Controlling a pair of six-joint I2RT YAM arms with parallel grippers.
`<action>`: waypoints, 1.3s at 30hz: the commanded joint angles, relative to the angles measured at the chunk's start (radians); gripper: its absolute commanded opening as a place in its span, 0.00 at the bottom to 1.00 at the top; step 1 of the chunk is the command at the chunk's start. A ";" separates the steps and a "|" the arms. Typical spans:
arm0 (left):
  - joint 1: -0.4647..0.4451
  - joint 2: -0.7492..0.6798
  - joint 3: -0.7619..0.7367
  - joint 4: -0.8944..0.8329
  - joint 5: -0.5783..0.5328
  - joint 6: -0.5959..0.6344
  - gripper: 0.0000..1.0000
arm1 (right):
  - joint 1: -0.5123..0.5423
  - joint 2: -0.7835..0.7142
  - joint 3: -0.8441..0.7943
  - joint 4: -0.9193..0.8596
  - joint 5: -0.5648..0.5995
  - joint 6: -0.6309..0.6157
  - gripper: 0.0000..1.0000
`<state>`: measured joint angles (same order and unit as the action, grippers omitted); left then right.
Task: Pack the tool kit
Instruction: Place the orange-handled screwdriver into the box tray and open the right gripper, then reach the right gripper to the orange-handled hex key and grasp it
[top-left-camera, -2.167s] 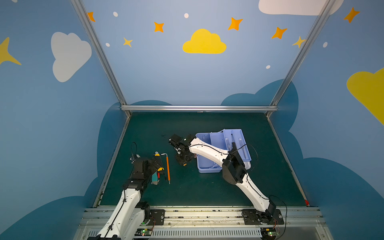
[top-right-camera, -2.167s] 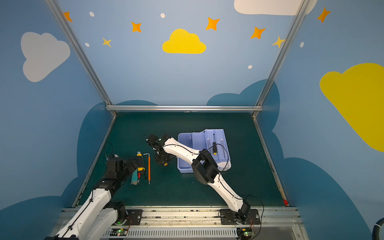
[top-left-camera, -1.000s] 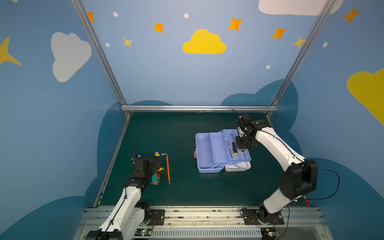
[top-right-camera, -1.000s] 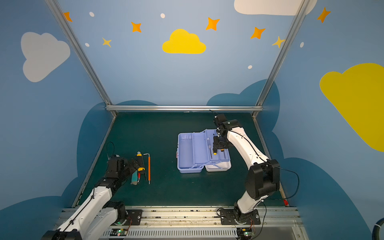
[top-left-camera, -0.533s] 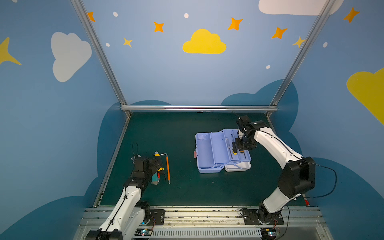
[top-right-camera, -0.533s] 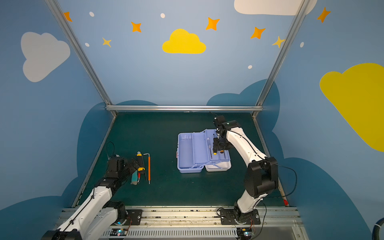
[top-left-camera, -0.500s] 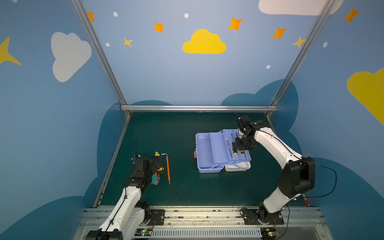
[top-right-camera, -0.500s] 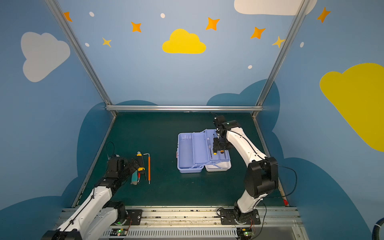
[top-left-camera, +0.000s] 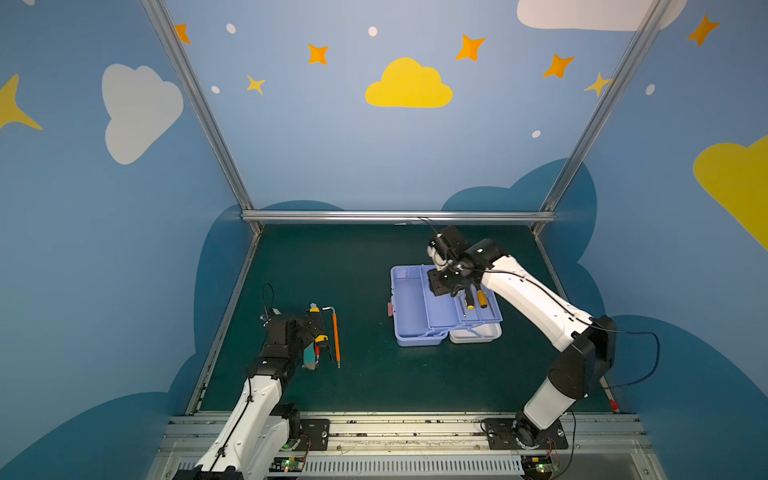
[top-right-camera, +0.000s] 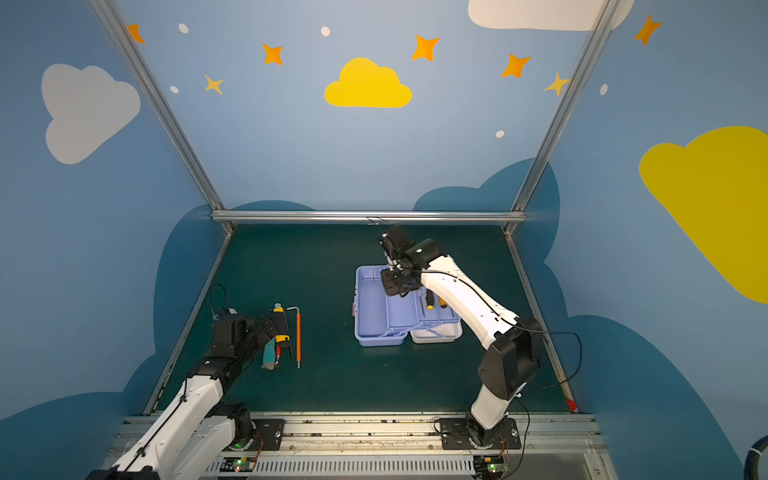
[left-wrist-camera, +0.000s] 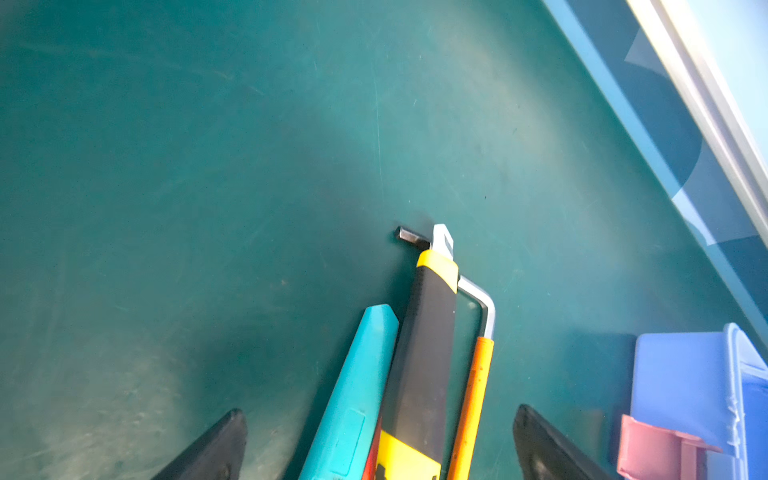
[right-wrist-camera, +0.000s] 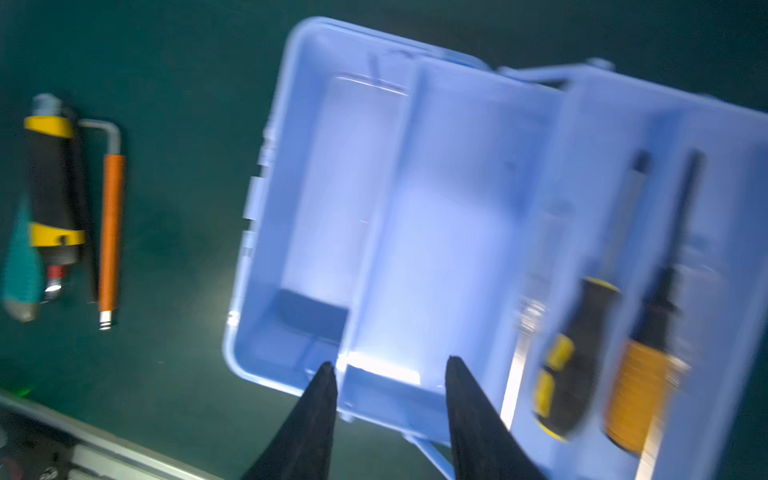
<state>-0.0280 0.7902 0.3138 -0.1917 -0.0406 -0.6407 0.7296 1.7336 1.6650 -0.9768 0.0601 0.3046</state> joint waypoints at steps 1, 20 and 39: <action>0.007 -0.014 -0.010 -0.039 -0.041 -0.012 1.00 | 0.099 0.140 0.043 0.182 -0.158 0.044 0.44; 0.087 -0.041 -0.029 -0.039 0.036 -0.031 1.00 | 0.362 0.821 0.718 0.033 -0.052 0.026 0.48; 0.096 -0.068 -0.043 -0.030 0.058 -0.030 1.00 | 0.416 0.873 0.667 0.150 0.001 -0.089 0.47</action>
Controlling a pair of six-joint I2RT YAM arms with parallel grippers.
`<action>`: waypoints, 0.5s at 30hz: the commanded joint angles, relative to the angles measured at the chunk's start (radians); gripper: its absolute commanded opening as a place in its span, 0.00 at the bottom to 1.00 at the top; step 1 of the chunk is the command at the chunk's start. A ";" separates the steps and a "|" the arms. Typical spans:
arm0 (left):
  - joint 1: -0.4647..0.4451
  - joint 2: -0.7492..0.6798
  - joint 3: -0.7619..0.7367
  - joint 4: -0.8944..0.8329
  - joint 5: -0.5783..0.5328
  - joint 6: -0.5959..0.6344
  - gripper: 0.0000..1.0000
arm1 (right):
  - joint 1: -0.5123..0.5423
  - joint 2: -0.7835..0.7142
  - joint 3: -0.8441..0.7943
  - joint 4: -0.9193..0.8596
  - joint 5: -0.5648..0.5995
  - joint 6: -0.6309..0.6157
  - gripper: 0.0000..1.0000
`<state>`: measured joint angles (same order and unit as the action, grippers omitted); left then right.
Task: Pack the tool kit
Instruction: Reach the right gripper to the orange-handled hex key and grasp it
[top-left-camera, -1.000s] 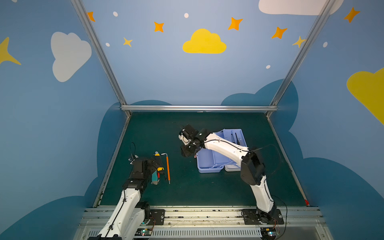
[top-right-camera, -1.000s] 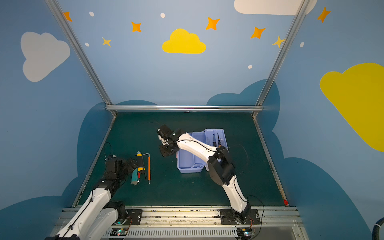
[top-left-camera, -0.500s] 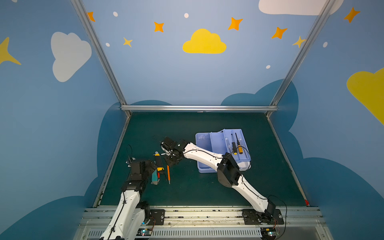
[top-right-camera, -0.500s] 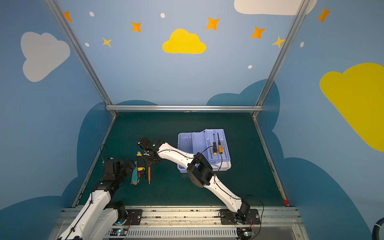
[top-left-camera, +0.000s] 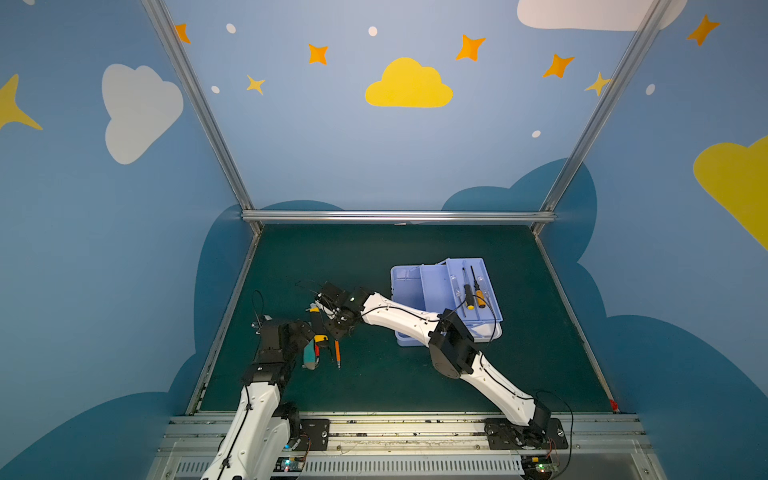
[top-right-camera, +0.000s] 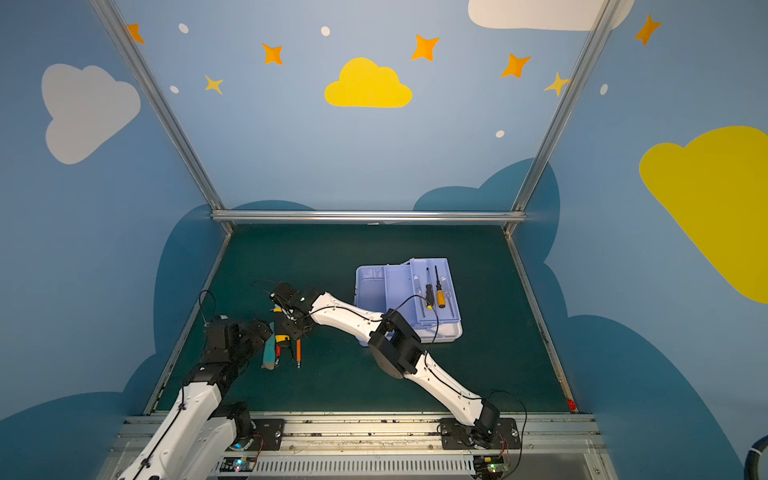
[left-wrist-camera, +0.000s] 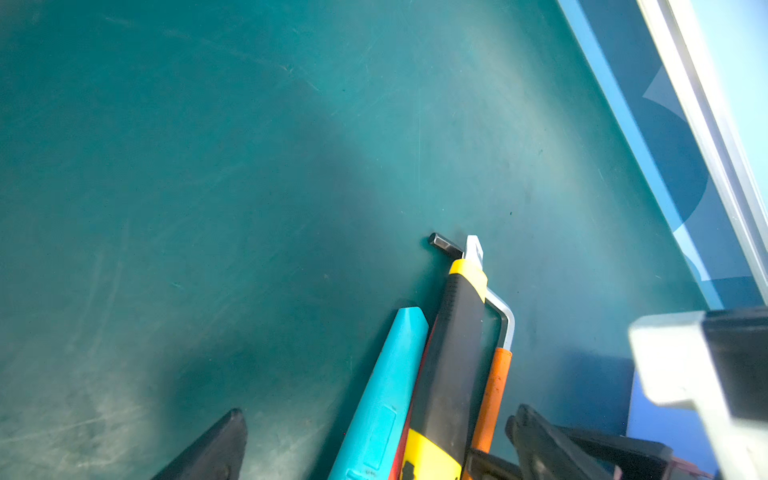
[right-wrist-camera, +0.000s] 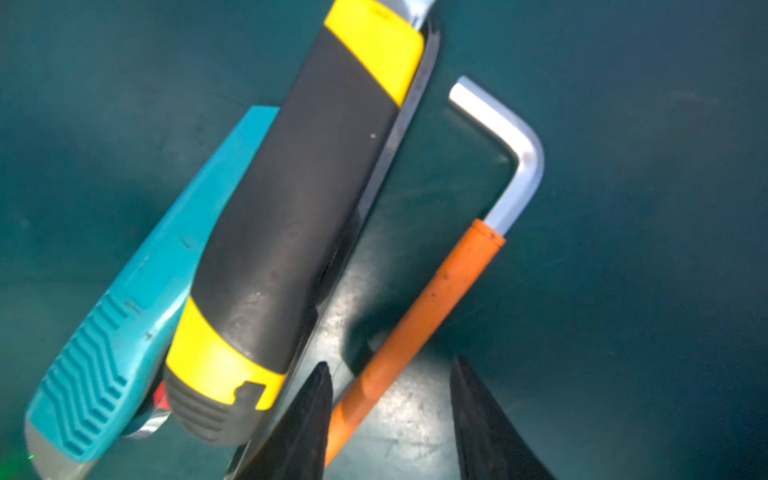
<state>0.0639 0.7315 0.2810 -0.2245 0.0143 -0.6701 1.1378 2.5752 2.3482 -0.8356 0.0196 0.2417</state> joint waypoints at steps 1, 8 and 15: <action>0.004 -0.008 -0.010 0.002 0.004 0.001 1.00 | 0.012 0.037 -0.018 0.005 0.075 -0.027 0.47; 0.005 -0.015 -0.012 0.006 0.010 0.003 1.00 | 0.031 0.054 -0.020 -0.072 0.302 -0.096 0.35; 0.005 -0.015 -0.013 0.008 0.010 0.003 1.00 | 0.004 0.022 -0.059 -0.099 0.271 -0.050 0.22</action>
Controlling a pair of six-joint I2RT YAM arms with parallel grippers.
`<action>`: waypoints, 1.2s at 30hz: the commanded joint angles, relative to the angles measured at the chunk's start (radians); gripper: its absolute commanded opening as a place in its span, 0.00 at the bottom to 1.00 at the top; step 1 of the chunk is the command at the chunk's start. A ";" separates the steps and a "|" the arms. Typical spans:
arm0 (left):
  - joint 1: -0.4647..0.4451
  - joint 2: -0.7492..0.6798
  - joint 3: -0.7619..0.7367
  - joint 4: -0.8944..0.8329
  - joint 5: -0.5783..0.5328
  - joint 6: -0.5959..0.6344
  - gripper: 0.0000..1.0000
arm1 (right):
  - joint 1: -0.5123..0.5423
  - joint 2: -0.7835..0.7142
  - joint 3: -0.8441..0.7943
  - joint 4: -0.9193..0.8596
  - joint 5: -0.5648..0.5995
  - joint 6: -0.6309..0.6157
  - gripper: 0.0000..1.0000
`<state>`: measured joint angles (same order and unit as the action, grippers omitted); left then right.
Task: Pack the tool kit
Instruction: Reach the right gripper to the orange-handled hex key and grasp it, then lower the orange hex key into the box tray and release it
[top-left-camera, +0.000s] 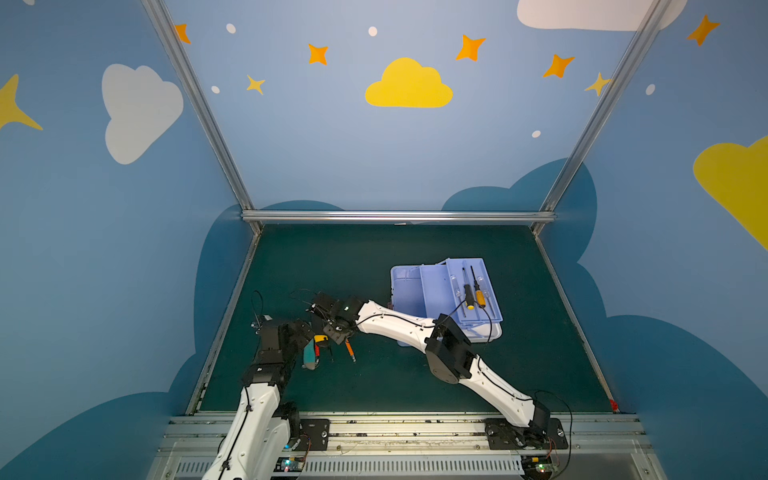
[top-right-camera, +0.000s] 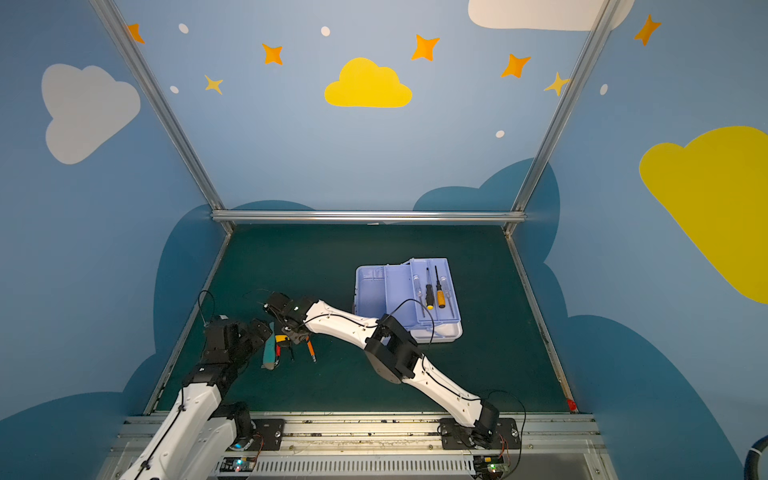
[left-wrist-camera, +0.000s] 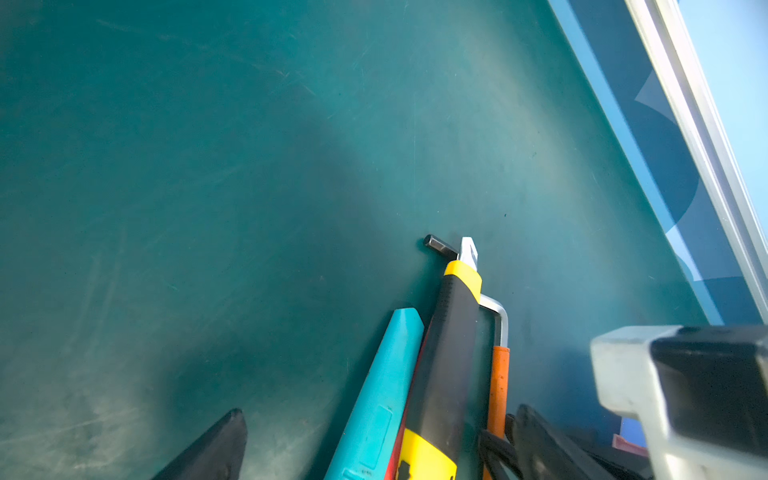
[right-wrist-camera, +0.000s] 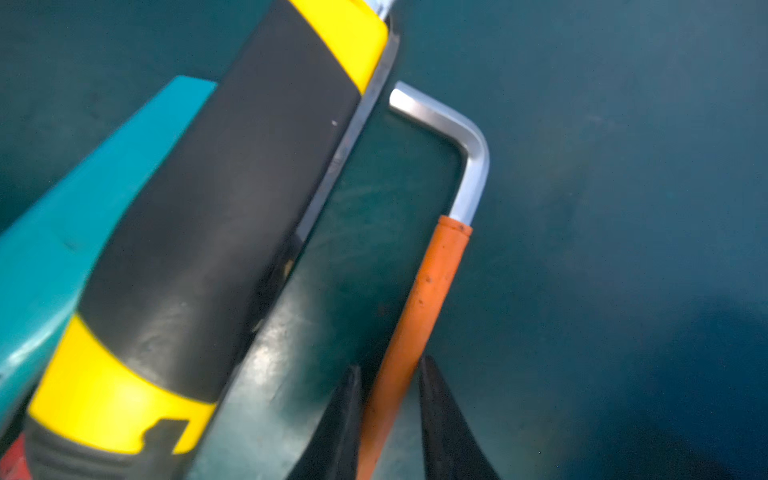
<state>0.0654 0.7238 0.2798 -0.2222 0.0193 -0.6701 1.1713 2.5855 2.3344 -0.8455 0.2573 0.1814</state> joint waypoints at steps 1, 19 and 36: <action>0.004 -0.009 -0.013 0.004 0.005 0.004 1.00 | -0.040 0.012 -0.046 -0.091 0.014 0.022 0.19; 0.004 0.012 -0.017 0.038 0.059 0.018 1.00 | -0.167 -0.195 -0.061 -0.140 -0.068 0.154 0.00; -0.008 0.162 0.019 0.114 0.152 0.042 1.00 | -0.294 -0.629 -0.570 0.027 0.013 0.339 0.00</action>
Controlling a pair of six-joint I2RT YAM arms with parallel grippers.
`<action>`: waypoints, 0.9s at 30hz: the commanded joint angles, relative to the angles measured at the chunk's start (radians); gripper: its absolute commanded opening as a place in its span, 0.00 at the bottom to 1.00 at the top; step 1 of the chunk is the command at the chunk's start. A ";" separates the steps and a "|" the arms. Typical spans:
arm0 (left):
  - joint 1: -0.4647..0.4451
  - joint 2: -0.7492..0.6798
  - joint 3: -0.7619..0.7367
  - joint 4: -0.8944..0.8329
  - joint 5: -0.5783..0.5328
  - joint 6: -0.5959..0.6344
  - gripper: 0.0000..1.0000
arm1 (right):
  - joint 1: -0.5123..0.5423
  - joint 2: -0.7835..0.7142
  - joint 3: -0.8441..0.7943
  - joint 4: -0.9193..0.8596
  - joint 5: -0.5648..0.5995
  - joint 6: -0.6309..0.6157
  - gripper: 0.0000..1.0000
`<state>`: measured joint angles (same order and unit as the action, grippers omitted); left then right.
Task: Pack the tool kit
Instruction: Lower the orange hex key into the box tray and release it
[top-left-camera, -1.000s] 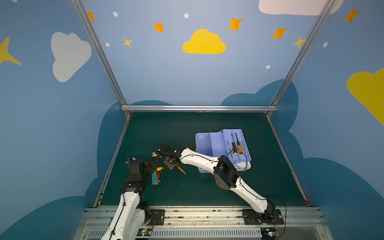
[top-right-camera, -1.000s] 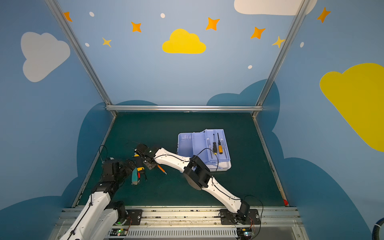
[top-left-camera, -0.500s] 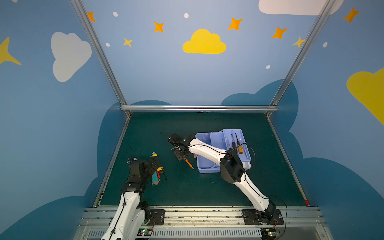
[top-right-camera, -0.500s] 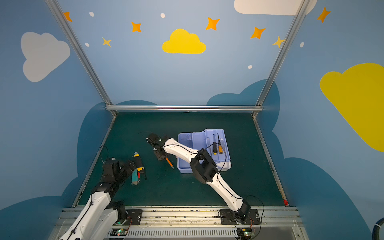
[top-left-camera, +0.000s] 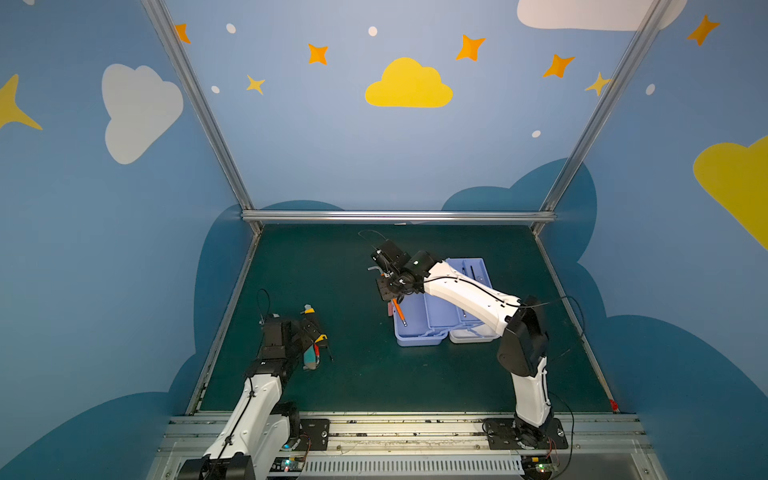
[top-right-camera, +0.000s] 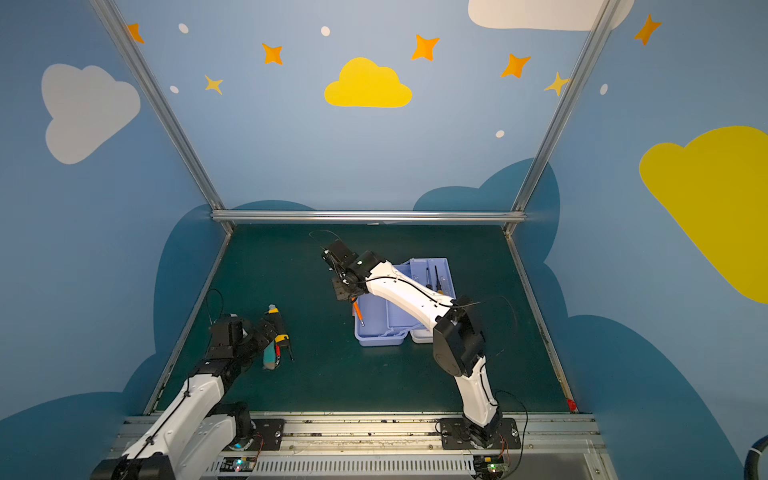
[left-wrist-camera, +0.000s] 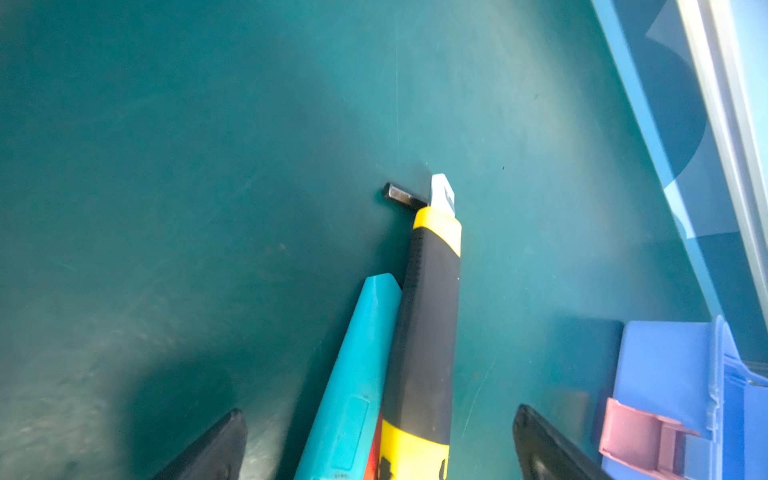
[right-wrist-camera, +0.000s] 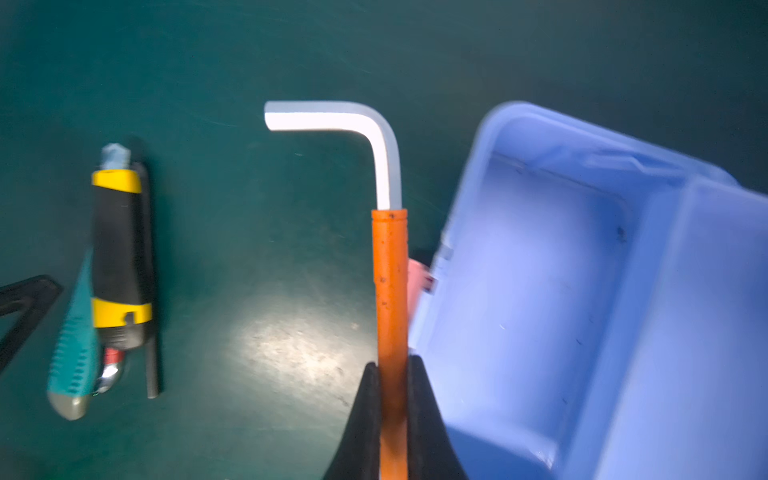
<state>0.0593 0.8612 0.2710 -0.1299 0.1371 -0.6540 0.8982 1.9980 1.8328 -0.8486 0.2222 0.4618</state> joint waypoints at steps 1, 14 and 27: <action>-0.004 0.037 0.035 0.020 0.046 0.037 1.00 | -0.027 -0.050 -0.092 0.039 0.050 0.069 0.00; -0.011 0.113 0.067 0.019 0.100 0.065 1.00 | -0.074 0.047 -0.108 0.022 0.066 0.169 0.00; -0.013 0.142 0.079 0.029 0.139 0.083 1.00 | -0.087 0.171 -0.053 0.003 0.041 0.198 0.00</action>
<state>0.0494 1.0016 0.3271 -0.1074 0.2588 -0.5922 0.8150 2.1426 1.7378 -0.8303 0.2646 0.6491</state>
